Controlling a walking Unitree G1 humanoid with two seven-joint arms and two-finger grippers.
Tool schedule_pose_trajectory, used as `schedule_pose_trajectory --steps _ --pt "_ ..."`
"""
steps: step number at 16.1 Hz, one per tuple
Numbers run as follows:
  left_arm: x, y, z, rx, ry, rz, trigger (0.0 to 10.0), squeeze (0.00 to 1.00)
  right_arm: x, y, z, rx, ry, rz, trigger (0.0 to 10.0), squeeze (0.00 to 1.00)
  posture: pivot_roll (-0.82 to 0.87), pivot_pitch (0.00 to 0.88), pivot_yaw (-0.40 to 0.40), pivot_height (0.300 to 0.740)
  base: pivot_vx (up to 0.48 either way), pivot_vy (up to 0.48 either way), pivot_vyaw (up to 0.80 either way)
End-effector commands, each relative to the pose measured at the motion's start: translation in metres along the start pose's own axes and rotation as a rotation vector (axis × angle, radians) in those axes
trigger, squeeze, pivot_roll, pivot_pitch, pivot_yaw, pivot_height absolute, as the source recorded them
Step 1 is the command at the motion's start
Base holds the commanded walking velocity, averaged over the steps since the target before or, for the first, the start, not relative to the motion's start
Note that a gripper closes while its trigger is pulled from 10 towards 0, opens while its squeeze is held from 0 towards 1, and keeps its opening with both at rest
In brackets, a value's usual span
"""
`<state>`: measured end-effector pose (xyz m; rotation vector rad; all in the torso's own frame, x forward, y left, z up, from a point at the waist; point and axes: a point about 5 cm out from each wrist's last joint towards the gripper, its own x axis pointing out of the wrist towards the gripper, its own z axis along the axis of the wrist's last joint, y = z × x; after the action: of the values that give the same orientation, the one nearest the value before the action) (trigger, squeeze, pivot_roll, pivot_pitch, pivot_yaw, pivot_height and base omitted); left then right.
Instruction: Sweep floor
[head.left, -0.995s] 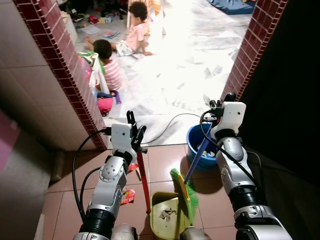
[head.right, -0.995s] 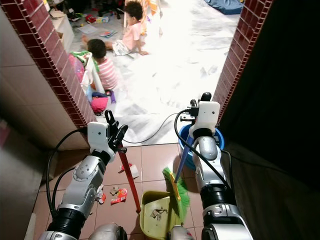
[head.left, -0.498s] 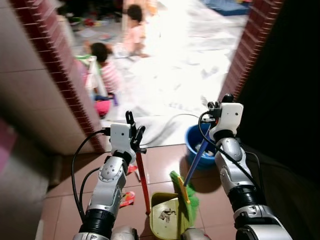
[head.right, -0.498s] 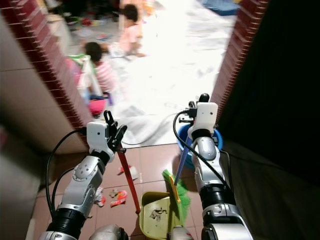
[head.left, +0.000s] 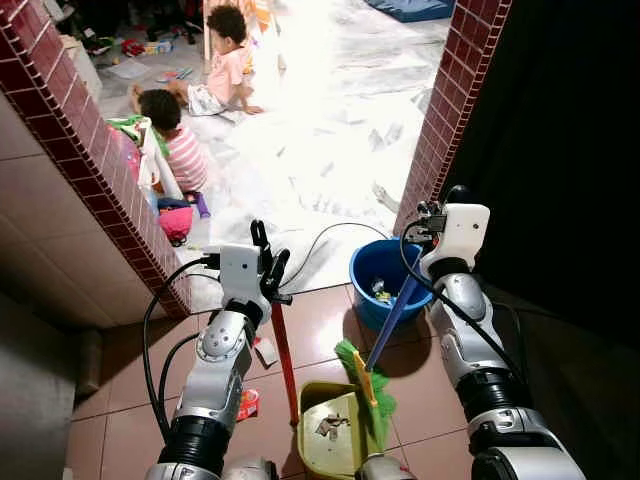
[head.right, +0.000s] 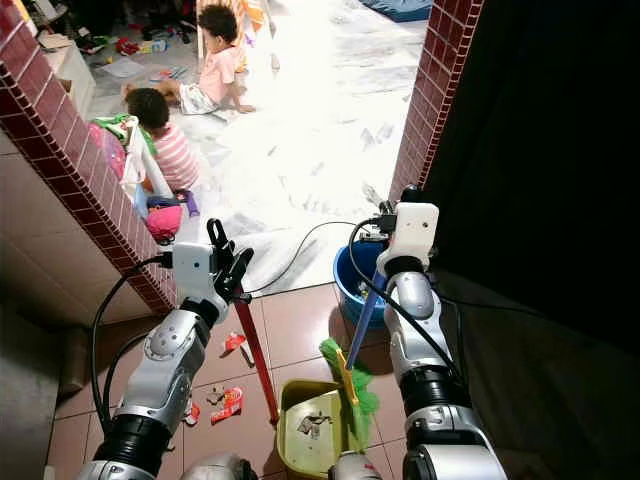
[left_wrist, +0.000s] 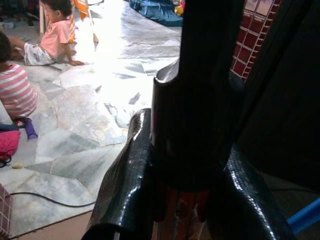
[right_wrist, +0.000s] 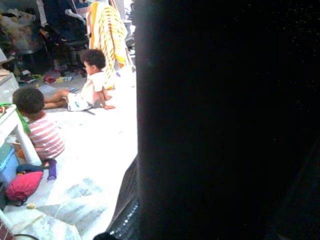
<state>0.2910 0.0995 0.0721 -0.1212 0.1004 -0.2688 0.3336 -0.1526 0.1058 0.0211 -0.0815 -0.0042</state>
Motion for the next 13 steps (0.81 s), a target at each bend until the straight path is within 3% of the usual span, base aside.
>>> schedule_pose_trajectory --steps 1,4,8,13 --pt "0.0046 -0.0059 0.0123 -0.017 -0.054 -0.03 10.0 0.0 -0.0001 -0.0027 -0.006 -0.038 0.043 -0.004 10.0 0.0 -0.02 0.0 0.045 0.74 0.0 0.0 -0.8" --pt "0.0047 -0.0064 0.0132 -0.017 -0.062 -0.03 10.0 0.0 0.0002 -0.0028 -0.0061 -0.038 0.045 -0.002 10.0 0.0 -0.02 0.0 0.045 0.74 0.0 0.0 -0.8" --pt "0.0055 -0.0057 0.0147 -0.016 -0.068 -0.023 10.0 0.0 -0.0007 0.0002 -0.0076 -0.032 0.053 0.036 10.0 0.0 -0.03 0.0 0.047 0.74 0.0 0.0 0.0" --pt "0.0055 -0.0062 0.0137 -0.019 -0.066 -0.02 10.0 0.0 -0.002 0.0003 -0.0108 -0.041 0.068 0.047 10.0 0.0 -0.03 0.0 0.044 0.74 0.0 -0.348 0.0"
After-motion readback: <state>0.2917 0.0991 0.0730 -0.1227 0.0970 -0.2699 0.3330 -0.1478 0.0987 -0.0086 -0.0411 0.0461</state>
